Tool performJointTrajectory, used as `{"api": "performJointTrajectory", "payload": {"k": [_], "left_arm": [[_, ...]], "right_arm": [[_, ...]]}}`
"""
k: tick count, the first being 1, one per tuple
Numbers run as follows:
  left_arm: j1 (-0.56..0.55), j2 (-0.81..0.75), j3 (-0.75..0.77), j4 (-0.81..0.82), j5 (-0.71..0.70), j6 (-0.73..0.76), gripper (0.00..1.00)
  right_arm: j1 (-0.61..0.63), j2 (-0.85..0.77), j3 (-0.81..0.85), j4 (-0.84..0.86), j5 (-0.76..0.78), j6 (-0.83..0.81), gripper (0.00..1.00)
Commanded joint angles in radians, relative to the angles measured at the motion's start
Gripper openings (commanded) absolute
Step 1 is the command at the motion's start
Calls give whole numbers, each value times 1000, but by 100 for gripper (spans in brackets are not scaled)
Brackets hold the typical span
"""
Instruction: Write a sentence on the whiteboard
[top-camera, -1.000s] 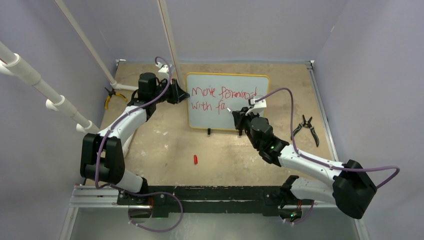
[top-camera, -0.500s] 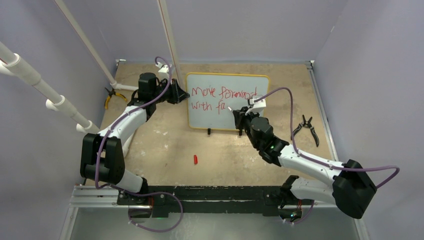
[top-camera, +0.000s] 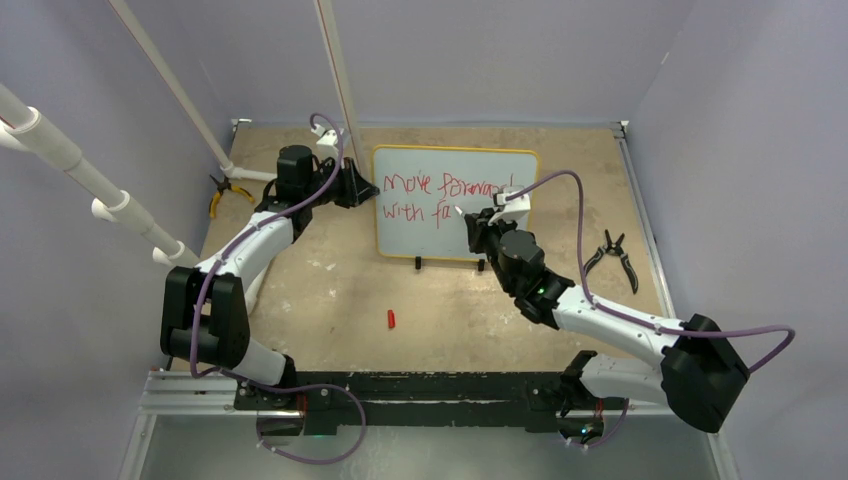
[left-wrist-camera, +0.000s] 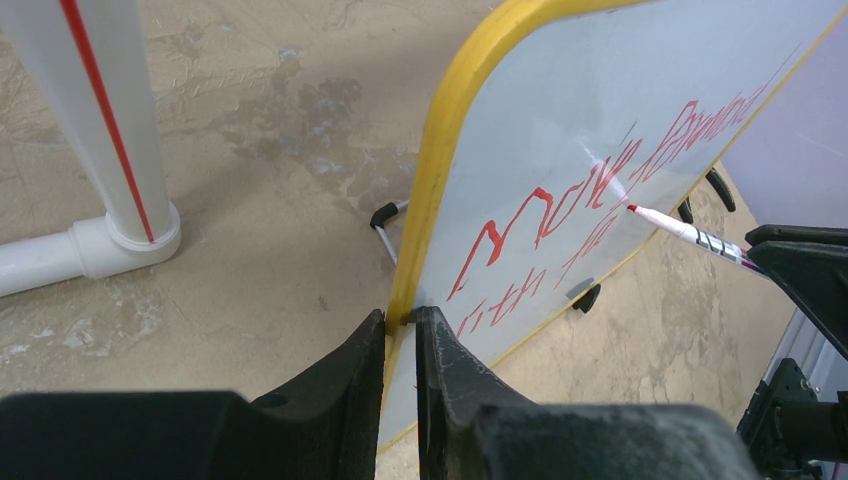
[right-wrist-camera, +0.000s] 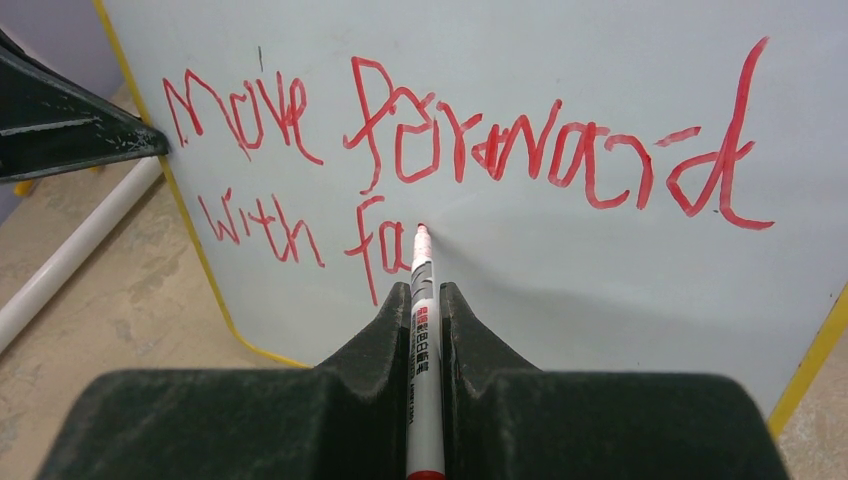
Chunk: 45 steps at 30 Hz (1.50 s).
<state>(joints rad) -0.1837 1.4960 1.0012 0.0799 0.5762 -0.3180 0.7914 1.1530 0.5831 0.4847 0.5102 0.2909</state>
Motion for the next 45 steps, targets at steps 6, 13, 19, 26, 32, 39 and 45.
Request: {"api": "performJointTrajectory", "payload": {"k": [6,13,19,26,32,39,45], "left_arm": [[-21,-10,4,-13,24,8,14],[-20,-10,3,-12,25,8,14],[-21,-12,2,-12,23,8,14],[-20,-12,3,-12,23,8,14],[-21,-13,4,-13,24,8,14],[-20,-11,3,-12,24,9,14],[-20,-10,3,-12,23,9,14]], "right_arm": [[-2,-21,-3,-44,46,41,0],[4,-13,-20,-74,23,85,0],[17,-2,-19,-91,24,107,0],[23,-43,-10,-64,10,96,0],[23,-67,36,-47,21,67,0],[23,-26,65,1,25,27,0],[23,-18,78,24,47,0,0]]}}
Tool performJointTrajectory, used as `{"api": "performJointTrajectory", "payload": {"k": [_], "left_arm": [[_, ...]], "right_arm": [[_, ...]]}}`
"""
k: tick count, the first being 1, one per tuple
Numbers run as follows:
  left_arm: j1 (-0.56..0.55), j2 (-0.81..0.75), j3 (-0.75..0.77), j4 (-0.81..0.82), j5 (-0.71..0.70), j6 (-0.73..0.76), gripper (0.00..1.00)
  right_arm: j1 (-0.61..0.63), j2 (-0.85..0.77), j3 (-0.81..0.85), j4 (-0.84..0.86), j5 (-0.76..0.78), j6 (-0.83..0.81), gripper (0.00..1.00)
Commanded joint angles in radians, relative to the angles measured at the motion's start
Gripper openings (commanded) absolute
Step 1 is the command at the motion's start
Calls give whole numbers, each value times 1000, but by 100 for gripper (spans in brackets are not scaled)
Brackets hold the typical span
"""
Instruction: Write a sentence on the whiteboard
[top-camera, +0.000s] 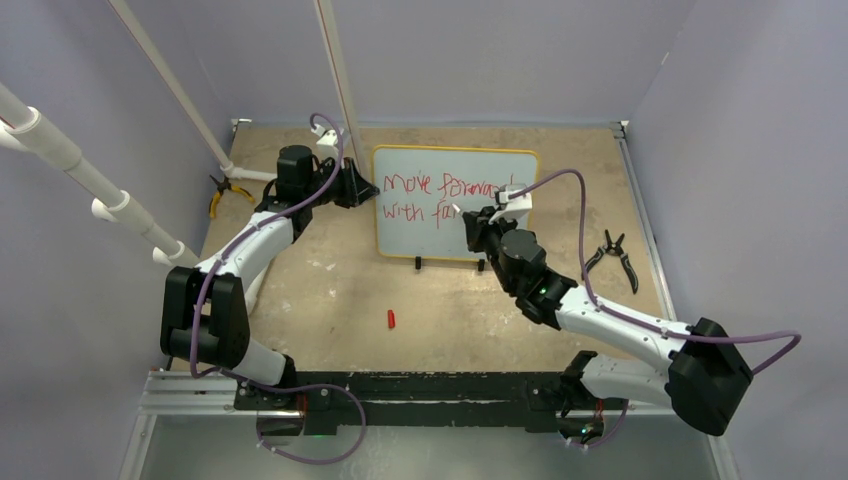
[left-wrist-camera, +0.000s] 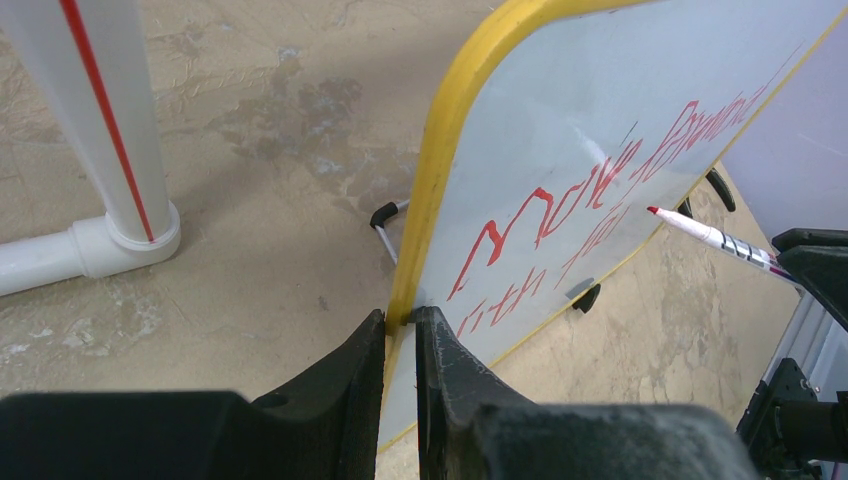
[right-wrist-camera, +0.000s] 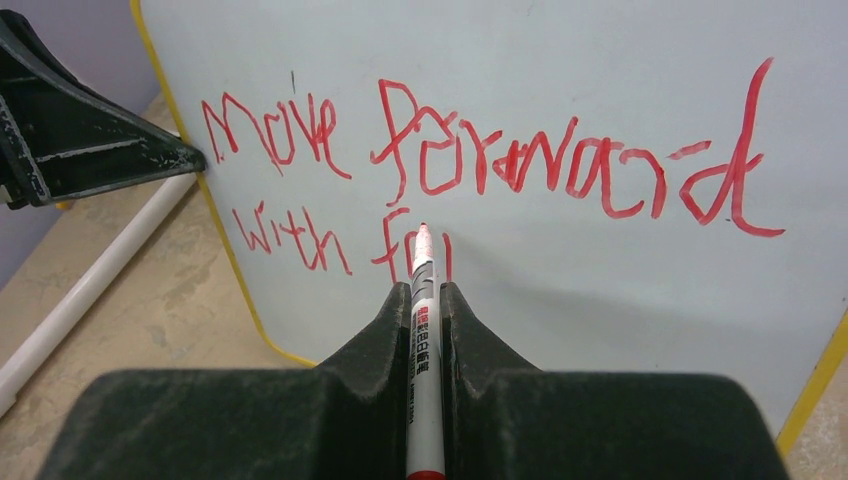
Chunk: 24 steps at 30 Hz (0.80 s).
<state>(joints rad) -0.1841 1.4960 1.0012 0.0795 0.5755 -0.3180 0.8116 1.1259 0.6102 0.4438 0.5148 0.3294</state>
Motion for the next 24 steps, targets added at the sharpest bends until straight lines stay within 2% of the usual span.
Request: {"api": "performJointTrajectory", "payload": {"k": [1,15,19,24], "left_arm": [[-20,-10,4,-12,24,10,14],[-20,-9,7,-8,40,-8,14],[-20,-7,5,-7,37,-9,14],[-20,-13,1,-4,38,-4,14]], "right_arm": [[3,12,52,64,46,-41,0],[-8,81,60,72,68,-53,0],[-8,29,34,107,28,-64,0],[-9,-34,-7,68,-18,-59,0]]}}
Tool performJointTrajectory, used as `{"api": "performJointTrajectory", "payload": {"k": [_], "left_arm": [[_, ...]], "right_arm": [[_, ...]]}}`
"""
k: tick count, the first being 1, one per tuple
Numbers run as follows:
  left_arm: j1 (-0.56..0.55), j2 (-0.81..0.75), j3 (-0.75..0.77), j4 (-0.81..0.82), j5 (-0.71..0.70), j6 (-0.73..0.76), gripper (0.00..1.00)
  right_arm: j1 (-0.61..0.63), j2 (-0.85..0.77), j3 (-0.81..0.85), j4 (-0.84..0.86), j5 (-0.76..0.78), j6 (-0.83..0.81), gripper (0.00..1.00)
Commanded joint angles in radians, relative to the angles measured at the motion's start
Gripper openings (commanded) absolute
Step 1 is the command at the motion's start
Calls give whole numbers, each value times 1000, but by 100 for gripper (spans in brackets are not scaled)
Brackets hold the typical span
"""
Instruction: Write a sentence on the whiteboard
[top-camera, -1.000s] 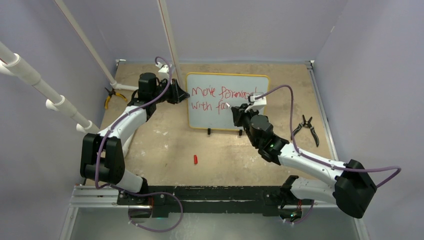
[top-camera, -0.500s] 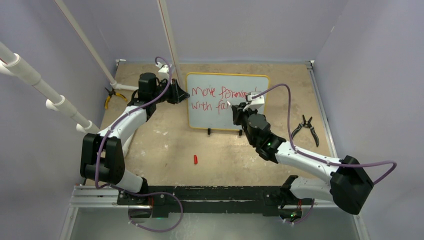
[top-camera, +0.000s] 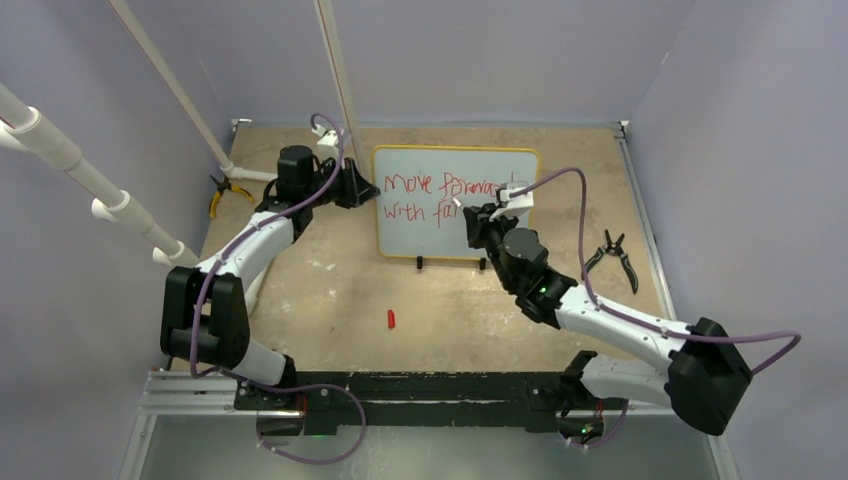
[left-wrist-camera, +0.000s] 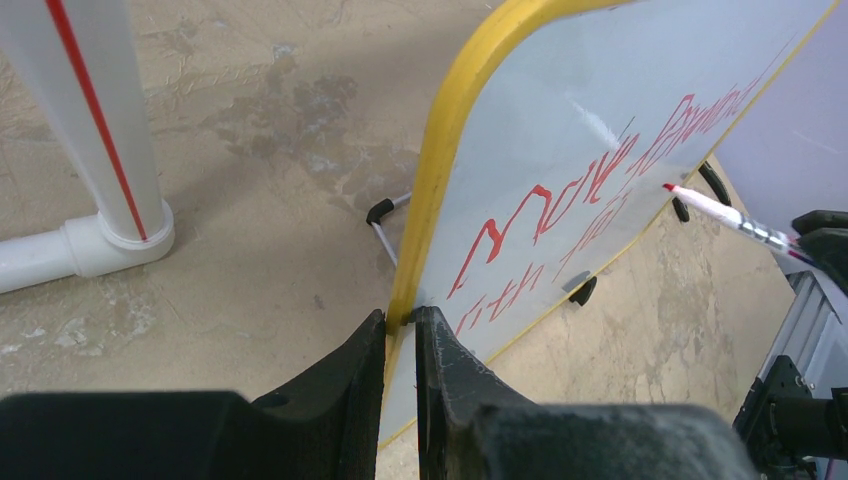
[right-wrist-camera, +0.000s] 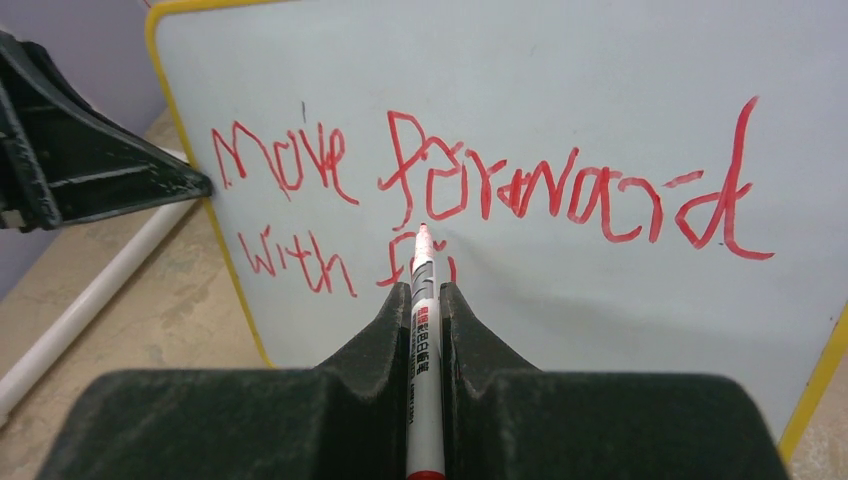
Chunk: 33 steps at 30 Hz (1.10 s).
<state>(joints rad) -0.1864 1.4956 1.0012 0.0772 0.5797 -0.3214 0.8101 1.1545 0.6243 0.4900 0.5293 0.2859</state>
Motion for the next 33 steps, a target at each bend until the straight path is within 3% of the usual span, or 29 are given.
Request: {"api": "performJointTrajectory", "payload": {"k": [1,10,33], "left_arm": [[-18,-13,0,0,35,-1,14],[-19,-17,-2,3,35,-2,14],[-19,-14,0,1,28,0,14]], "right_arm": [[-8,-70,-28,15,-35,-8,0],[-28,-84,-78,12,-70,32,0],[-57,-40,-75,-14,39,47,0]]}}
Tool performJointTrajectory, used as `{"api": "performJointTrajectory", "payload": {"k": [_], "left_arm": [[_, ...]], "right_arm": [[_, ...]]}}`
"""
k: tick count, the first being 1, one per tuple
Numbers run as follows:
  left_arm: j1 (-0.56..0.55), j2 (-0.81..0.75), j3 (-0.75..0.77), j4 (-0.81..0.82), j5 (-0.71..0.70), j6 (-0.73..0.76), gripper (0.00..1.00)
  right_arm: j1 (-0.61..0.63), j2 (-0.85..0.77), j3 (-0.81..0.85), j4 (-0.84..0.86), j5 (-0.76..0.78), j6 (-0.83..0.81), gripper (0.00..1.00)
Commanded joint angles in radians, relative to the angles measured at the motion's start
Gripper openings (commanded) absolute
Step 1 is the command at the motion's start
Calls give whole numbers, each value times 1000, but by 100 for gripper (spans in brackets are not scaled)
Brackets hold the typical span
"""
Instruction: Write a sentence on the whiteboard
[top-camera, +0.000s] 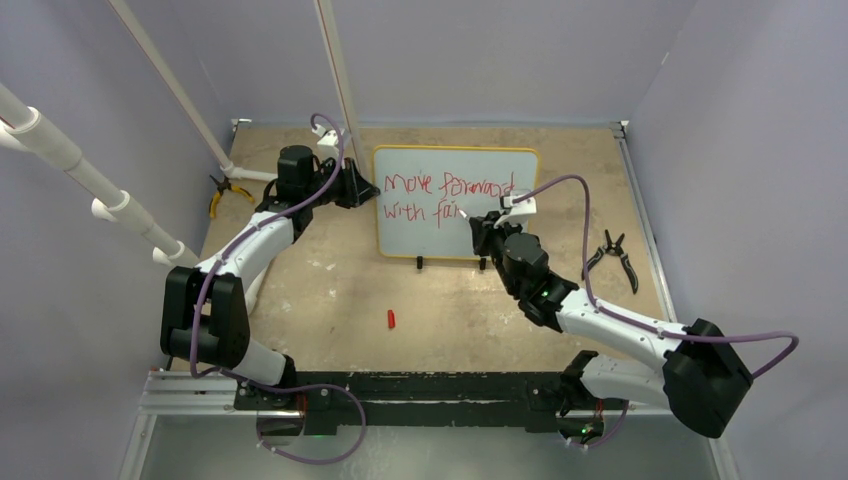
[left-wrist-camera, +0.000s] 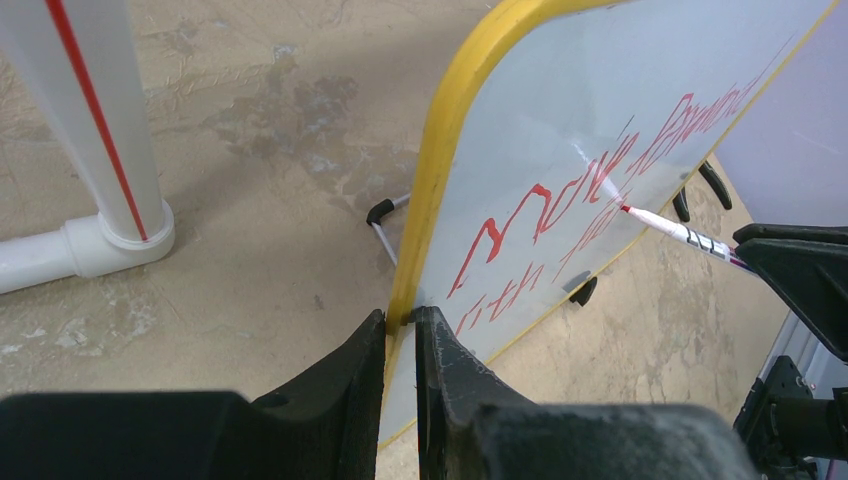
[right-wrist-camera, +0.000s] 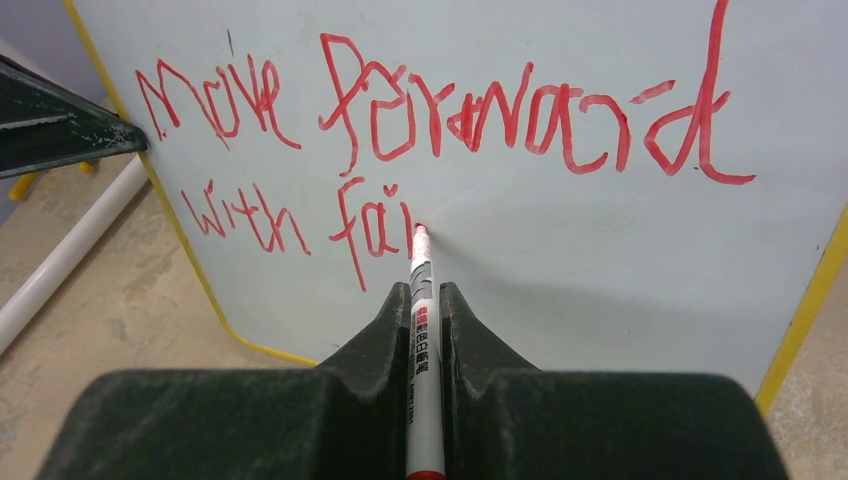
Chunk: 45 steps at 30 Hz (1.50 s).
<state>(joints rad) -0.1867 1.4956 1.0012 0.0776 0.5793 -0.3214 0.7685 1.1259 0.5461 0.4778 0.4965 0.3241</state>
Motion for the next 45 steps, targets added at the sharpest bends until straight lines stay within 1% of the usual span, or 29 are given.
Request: {"api": "performJointTrajectory", "payload": {"k": [1,5,9,19,33,45], "left_arm": [[-18,-13,5,0,28,-2,14],[-16,-15,22,-24,22,16,14],[-17,-11,15,-14,32,6,14],[-17,-21,7,-11,33,3,14],[-17,-26,3,-9,27,5,14],[-17,-21,4,-13,25,8,14]], "right_arm": [[-15,-15,4,-10,78,10,0],[-18,-27,4,-59,98,25,0],[-18,-53,-9,-62,103,35,0],[-19,-119,-13,-25,0,-8,0],[-34,-92,16,40,-65,-50,0],[-40,-30,40,49,1,-66,0]]}}
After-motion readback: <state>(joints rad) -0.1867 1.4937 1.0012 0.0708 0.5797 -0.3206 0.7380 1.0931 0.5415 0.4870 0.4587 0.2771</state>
